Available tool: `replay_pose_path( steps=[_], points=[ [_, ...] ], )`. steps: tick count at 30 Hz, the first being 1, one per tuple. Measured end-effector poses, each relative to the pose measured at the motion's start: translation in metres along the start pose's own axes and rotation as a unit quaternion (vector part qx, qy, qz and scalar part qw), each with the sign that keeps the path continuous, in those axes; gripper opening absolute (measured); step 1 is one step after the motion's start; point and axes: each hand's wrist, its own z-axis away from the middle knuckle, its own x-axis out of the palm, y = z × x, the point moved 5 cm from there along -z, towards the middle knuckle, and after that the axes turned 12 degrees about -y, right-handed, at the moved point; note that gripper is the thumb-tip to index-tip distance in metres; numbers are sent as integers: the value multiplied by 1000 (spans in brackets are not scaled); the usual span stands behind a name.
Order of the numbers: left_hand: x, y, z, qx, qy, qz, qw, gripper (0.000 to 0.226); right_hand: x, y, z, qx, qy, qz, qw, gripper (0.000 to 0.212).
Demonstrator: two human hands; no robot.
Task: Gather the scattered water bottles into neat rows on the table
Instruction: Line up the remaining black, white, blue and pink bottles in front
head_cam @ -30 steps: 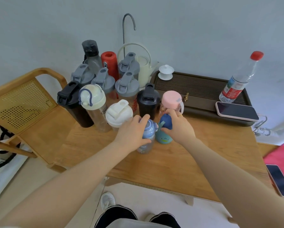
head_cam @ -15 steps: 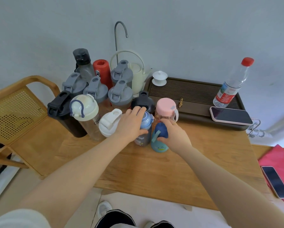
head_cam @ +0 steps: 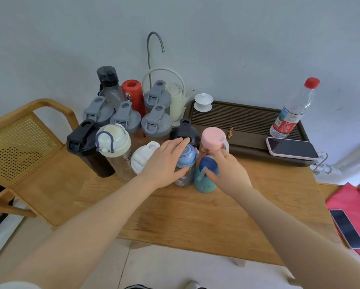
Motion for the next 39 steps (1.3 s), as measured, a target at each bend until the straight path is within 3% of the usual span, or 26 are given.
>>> replay_pose_path(
  steps=[7,10,15,20,28,31,39],
  points=[
    [-54,-31,55,99,117,-33,988,56,-21,-45,30,46,104,-33,993,38],
    [-68,-51,77,102,130,-73,984,59,-20,-77,47,40,159,-34,986,49],
    [-63,-73,101,78,106,-153,979,67,4,-121,71,33,197,84,976,77],
    [-56,-88,119,47,77,-144,986,74,25,-138,81,89,128,97,983,78],
    [-90,-82,141,87,112,-115,983,72,3,-169,101,52,171,106,978,75],
    [-98,-81,138,82,92,-113,986,68,-1,-179,88,52,139,65,987,68],
    [-75,-125,105,-38,7,-122,992,62,43,-189,-2,76,13,38,996,52]
  ],
)
